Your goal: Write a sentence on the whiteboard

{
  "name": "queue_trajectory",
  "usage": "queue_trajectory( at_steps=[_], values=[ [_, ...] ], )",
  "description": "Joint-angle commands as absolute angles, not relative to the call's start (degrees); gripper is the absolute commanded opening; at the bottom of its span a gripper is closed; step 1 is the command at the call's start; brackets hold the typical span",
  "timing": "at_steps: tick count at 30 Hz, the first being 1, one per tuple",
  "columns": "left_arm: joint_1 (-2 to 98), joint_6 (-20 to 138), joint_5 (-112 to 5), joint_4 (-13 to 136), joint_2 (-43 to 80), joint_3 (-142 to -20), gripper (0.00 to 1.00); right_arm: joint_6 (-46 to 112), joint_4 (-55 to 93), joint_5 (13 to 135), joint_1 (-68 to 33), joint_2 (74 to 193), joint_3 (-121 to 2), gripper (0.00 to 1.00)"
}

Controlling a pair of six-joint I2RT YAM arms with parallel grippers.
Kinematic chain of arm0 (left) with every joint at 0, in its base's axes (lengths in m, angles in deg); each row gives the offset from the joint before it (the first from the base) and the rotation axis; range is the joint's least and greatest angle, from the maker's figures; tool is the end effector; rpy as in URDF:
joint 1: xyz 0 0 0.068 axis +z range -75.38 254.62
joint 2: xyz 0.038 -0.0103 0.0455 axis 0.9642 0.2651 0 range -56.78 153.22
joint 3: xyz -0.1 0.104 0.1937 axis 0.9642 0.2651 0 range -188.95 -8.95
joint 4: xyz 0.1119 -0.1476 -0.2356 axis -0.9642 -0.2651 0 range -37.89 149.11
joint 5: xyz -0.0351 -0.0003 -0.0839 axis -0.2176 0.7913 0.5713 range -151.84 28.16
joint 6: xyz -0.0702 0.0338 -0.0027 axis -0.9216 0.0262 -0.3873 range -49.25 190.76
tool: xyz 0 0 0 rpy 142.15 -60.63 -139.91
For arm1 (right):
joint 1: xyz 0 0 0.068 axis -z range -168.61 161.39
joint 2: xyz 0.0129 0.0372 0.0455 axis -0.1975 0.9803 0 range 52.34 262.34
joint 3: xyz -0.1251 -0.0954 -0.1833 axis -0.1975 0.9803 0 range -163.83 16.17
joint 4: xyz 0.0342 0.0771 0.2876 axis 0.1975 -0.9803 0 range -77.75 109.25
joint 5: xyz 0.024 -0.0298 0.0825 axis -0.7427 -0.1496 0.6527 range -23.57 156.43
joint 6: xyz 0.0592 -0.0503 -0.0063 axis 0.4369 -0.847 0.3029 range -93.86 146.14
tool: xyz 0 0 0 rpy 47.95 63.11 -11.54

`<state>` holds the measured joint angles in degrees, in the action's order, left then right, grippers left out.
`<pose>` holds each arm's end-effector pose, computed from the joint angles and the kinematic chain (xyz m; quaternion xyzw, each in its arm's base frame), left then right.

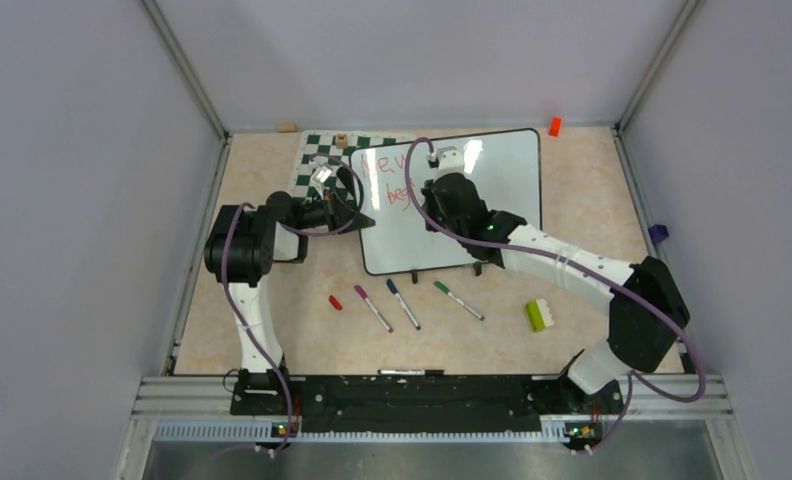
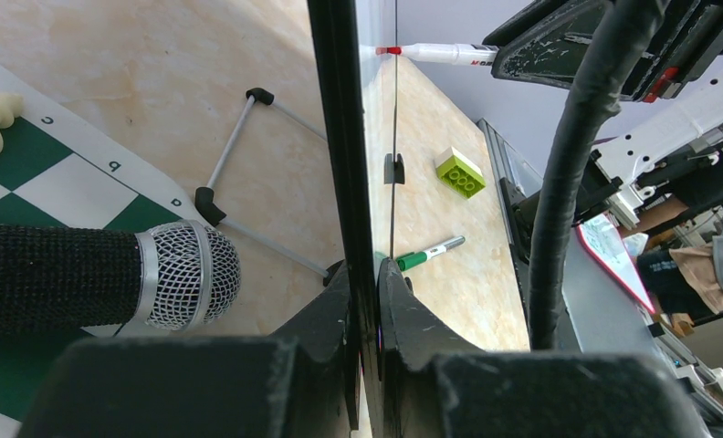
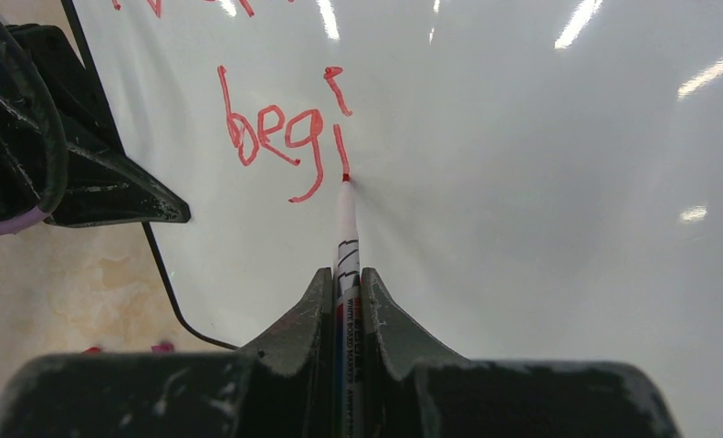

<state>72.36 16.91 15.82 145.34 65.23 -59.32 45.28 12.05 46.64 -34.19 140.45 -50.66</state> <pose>0.3721 -0.0800 0.0800 0.2394 0.6448 -0.6283 0.3635 0.3102 0.2844 0.2320 -0.1080 0.8442 0.1448 0.5046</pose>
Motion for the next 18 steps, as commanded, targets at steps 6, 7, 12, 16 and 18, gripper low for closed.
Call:
queue_trajectory(
  at_steps=[6, 7, 12, 16, 18],
  values=[
    [72.2, 25.6, 16.4, 151.9, 65.4, -59.7, 0.0, 45.0, 8.9, 46.2, -33.3, 136.5, -55.6, 0.0],
    [72.2, 25.6, 16.4, 151.9, 65.4, -59.7, 0.0, 45.2, 8.9, 46.3, -33.3, 136.0, -55.6, 0.0],
    [72.1, 25.7, 16.2, 151.9, 65.2, -59.7, 0.0, 45.4, 10.1, 45.8, -33.3, 134.3, -54.2, 0.0],
    [72.2, 27.3, 16.1, 151.9, 65.0, -58.8, 0.0, 45.4, 11.0, 46.2, -33.2, 134.7, -54.1, 0.0],
    [72.2, 28.6, 15.3, 151.9, 64.3, -57.8, 0.0, 45.6, 10.5, 46.6, -33.3, 135.4, -55.2, 0.0]
  ],
)
